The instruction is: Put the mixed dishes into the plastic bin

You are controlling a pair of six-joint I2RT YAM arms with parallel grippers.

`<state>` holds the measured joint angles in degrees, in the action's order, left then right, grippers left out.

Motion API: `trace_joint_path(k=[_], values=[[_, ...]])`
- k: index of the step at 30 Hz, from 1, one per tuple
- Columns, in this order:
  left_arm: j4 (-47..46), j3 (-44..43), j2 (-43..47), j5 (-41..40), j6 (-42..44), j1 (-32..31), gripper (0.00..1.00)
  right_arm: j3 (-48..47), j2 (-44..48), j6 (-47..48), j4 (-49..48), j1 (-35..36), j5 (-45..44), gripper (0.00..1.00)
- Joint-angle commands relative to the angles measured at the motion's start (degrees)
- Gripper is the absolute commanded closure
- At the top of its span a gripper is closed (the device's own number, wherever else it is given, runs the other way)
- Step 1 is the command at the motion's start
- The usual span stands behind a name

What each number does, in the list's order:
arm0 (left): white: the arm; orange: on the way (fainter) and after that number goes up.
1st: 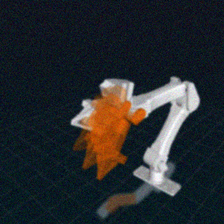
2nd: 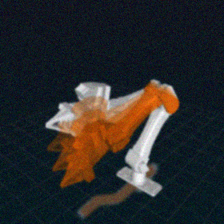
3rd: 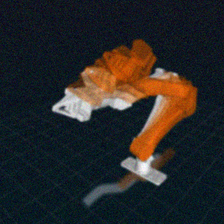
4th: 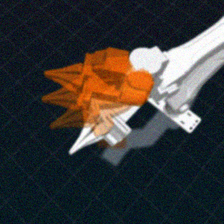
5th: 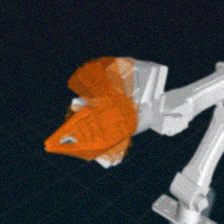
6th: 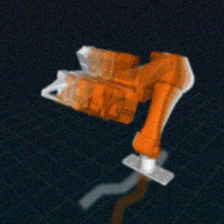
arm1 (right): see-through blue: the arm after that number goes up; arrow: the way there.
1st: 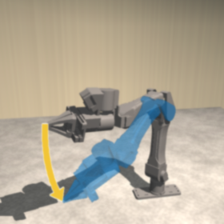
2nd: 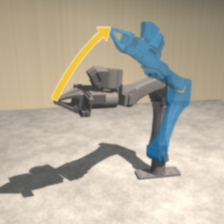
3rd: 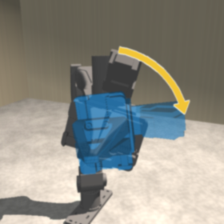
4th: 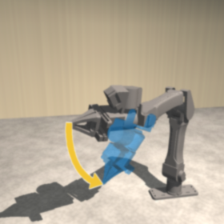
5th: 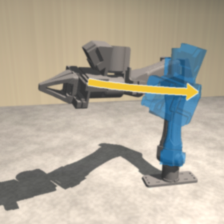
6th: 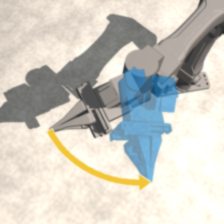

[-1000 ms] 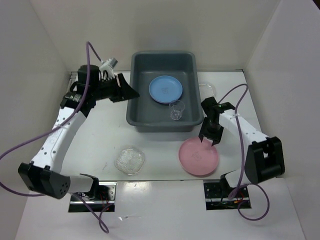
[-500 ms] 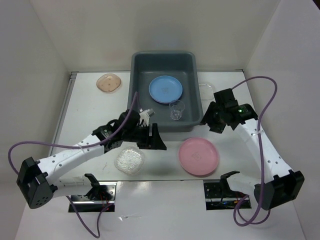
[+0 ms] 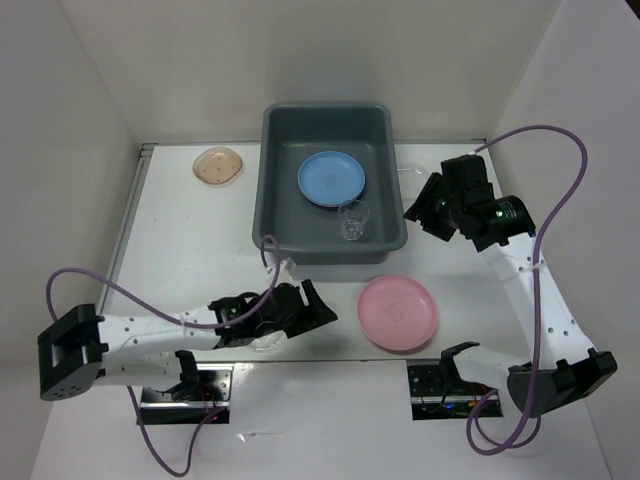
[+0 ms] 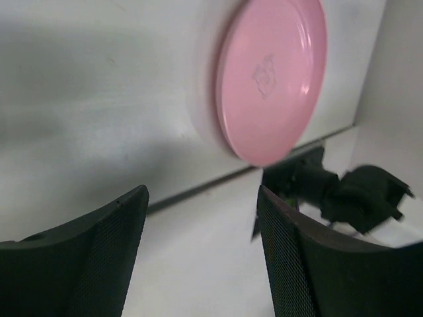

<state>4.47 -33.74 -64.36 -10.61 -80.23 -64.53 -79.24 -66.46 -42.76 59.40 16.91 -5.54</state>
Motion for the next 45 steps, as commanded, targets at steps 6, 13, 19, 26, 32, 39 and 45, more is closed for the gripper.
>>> trace_joint_path(k=[6,13,19,26,32,39,45], values=[[-13.16,-4.76,-16.75,-10.40,-7.04,-3.58,0.26,-6.36,-2.01,0.14,-0.16,0.58,-5.09,0.41],[-18.09,-7.66,-24.67,-7.59,-7.05,-4.11,0.29,-4.53,1.23,-0.39,3.71,0.58,-7.02,0.41],[-19.76,-11.87,-32.75,-3.98,-6.53,-5.34,0.39,-1.71,4.67,-1.53,6.87,0.58,-7.55,0.41],[-19.76,-14.51,-37.24,-3.36,-7.75,-6.04,0.79,-1.70,7.31,-1.53,8.72,0.58,-7.55,0.40],[-12.83,-16.98,-36.47,-3.36,-7.14,-6.04,1.00,-1.18,7.83,-0.92,8.19,0.58,-7.55,0.40],[3.07,-17.51,-22.94,-8.98,-5.29,-6.04,1.00,-0.65,8.36,-0.92,4.68,0.58,-6.42,0.40],[15.83,-17.40,-5.36,-12.94,-3.11,-6.04,1.00,0.49,9.58,-1.53,1.26,0.58,-4.57,0.40]])
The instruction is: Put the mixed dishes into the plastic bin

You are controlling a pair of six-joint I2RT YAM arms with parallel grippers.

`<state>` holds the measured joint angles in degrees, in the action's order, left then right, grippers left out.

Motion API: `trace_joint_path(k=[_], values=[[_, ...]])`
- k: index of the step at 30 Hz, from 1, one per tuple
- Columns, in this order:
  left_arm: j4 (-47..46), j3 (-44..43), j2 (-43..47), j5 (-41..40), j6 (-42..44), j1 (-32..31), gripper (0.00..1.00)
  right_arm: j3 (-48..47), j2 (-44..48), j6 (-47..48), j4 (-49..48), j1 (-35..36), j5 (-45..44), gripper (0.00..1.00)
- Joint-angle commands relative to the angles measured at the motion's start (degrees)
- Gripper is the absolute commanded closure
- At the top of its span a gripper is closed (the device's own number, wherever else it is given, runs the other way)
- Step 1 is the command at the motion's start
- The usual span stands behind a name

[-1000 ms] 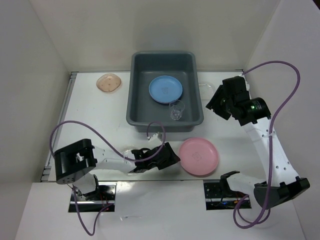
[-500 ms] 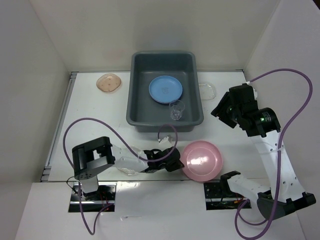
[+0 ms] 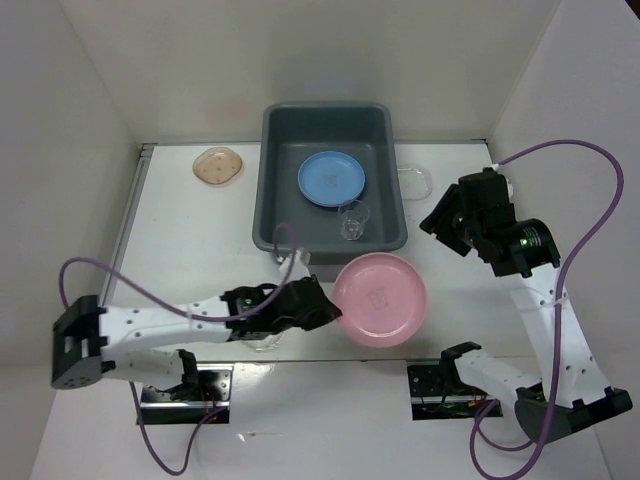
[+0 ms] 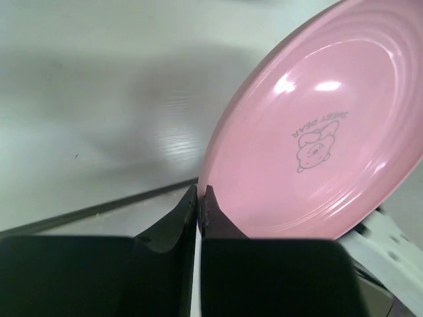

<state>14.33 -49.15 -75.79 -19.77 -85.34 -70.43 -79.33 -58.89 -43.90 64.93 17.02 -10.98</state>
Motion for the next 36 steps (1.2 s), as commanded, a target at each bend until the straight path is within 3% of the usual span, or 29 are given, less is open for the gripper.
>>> trace_joint_path(k=[1,4,7,8,12,16,21,26,32,36], values=[[7.28,-3.40,8.44,-3.79,4.63,-0.14,1.00,0.58,2.03,-0.40,-4.89,0.47,0.88,0.40],[11.23,-10.41,11.09,-8.77,8.07,-0.14,1.00,-1.51,2.03,-0.92,-4.90,0.47,2.10,0.40],[8.99,-13.95,11.63,-13.19,13.07,5.81,1.00,-5.29,2.55,-0.92,-5.68,0.47,2.11,0.40],[7.92,-15.18,10.67,-11.62,17.27,12.45,1.00,-5.31,4.12,-1.45,-6.91,0.47,3.76,0.40],[-0.34,-20.19,3.56,-4.15,25.82,28.36,1.00,-3.46,9.48,-3.03,-14.82,0.47,8.35,0.40],[-0.88,-32.65,-11.26,1.83,31.72,38.78,1.00,-2.85,10.03,-2.42,-15.36,0.47,8.87,0.36],[5.44,-53.37,-27.63,5.35,35.68,44.24,1.00,-1.10,9.41,-1.72,-16.67,0.47,6.68,0.35],[10.28,-61.14,-40.21,5.96,33.14,48.62,1.00,0.92,1.18,0.30,-18.69,-0.05,-6.23,0.30],[15.11,-73.71,-51.46,4.56,35.24,50.04,1.00,1.46,-5.88,0.22,-26.68,-0.58,-7.56,0.30],[15.12,-75.57,-55.16,5.61,34.63,51.36,0.99,0.93,-8.95,1.36,-27.22,-1.90,-8.09,0.30]])
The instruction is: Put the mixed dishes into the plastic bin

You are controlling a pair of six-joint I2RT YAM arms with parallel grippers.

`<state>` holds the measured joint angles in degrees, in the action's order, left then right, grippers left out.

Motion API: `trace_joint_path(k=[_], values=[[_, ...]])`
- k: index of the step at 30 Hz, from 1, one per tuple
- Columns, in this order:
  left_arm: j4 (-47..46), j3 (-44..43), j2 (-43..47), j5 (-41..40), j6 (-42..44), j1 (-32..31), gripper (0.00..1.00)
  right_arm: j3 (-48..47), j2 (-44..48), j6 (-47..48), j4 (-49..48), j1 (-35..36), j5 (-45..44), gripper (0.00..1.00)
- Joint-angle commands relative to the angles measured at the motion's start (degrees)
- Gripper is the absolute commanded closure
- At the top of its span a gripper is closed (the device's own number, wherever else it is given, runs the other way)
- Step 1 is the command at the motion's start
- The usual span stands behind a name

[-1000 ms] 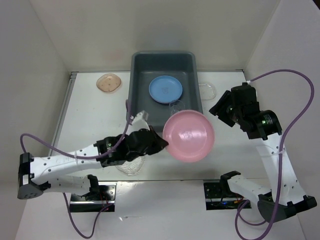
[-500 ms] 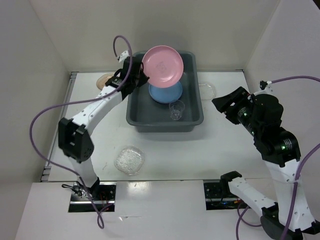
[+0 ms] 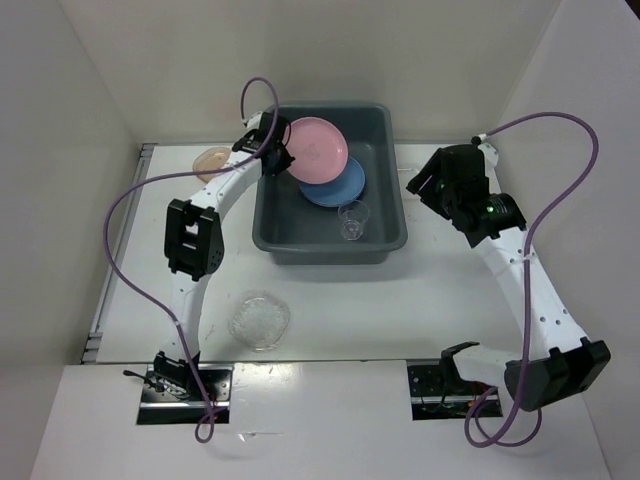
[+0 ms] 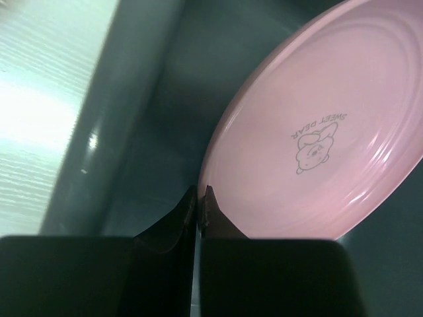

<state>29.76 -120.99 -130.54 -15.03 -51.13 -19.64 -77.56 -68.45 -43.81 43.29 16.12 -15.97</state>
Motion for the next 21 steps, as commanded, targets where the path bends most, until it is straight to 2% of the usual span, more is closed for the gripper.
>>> trace_joint_path(k=[1,5,12,13,14,15,17,18,21], values=[[-0.31,-3.73,-0.94,0.88,-0.10,0.57,0.99,-0.84,0.59,1.80,-5.58,-1.70,-3.11,0.30],[-0.31,-3.02,-3.13,4.64,-0.72,0.57,0.98,-0.14,-0.63,2.50,-6.20,-3.72,-2.58,0.30],[-0.31,-1.44,-4.20,6.24,-1.25,-0.75,0.96,5.21,-0.64,3.03,-8.04,-9.16,-0.03,0.30],[-0.31,-1.44,-4.20,6.24,-1.25,-0.75,0.93,5.23,-0.64,3.03,-8.57,-9.79,0.75,0.30],[-0.31,-1.44,-4.20,6.24,-1.25,-1.36,0.77,6.10,-0.64,3.03,-8.57,-10.40,1.46,0.30],[-0.31,-1.44,-4.20,6.24,-0.73,-1.37,0.69,6.89,-0.64,3.03,-9.18,-10.41,1.46,0.30],[-0.31,-1.44,-4.20,6.85,-0.72,-1.37,0.60,7.68,-0.64,3.03,-9.88,-11.11,1.46,0.30],[-0.31,-1.44,-3.59,6.85,-0.72,-1.37,0.47,7.69,-1.25,3.03,-9.89,-11.63,1.46,0.30],[-0.31,-2.75,-2.18,6.85,-0.19,-1.37,0.42,9.00,-4.49,3.03,-11.11,-11.64,2.08,0.30]])
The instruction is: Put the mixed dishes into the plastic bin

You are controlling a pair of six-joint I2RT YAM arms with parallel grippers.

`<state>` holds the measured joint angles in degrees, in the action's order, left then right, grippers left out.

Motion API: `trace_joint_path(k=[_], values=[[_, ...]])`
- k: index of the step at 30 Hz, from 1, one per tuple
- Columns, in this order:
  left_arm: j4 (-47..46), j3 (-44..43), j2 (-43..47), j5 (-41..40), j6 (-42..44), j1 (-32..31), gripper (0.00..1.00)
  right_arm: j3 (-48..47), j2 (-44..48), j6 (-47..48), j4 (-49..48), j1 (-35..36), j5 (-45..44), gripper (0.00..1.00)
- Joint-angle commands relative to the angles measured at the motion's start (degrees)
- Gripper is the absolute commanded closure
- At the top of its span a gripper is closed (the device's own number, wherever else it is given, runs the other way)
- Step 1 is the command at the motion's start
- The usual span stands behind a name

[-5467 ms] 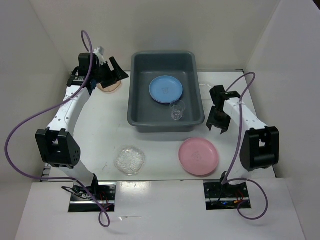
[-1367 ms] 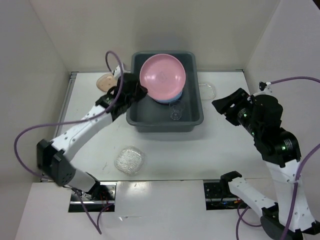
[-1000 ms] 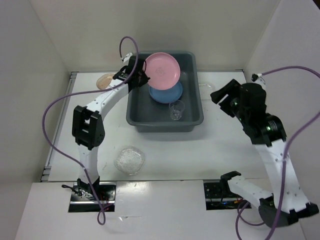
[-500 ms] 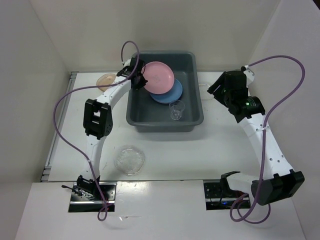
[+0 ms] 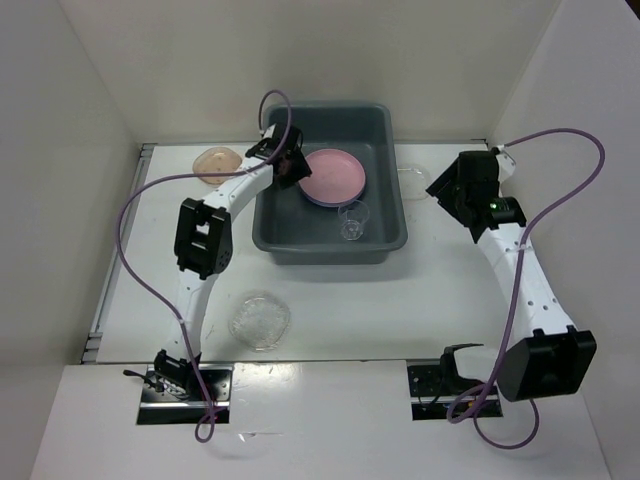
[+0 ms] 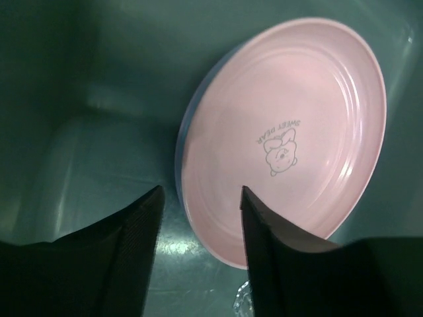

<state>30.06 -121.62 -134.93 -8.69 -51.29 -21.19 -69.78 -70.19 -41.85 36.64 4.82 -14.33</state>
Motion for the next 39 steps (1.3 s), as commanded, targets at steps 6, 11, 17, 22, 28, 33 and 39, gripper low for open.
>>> trace_joint_path(k=[6,11,17,22,28,33,39], values=[[-0.62,-4.93,8.62,1.74,1.80,0.18,0.32,2.98,-9.69,-0.61,-10.09,-2.35,0.44,0.30],[-0.62,-4.24,19.34,5.34,4.00,0.71,0.30,2.19,-18.29,-2.18,-13.43,-3.59,-0.78,0.30],[-1.68,5.24,31.56,16.14,4.62,6.94,0.28,0.96,-24.72,-4.12,-19.14,-5.70,-1.41,0.36],[-4.39,15.35,37.81,25.90,2.95,12.31,0.28,-2.11,-32.19,-5.79,-21.44,-6.93,-0.79,0.38],[-3.35,17.82,40.45,28.02,3.56,12.31,0.28,-5.63,-39.04,-8.33,-25.12,-6.93,1.75,0.38],[-3.35,19.23,41.68,28.02,4.09,12.31,0.28,-8.62,-43.97,-8.34,-26.36,-7.46,4.04,0.38],[-1.68,20.46,42.91,27.50,5.32,12.84,0.28,-12.39,-48.18,-8.87,-27.59,-7.46,5.27,0.39]])
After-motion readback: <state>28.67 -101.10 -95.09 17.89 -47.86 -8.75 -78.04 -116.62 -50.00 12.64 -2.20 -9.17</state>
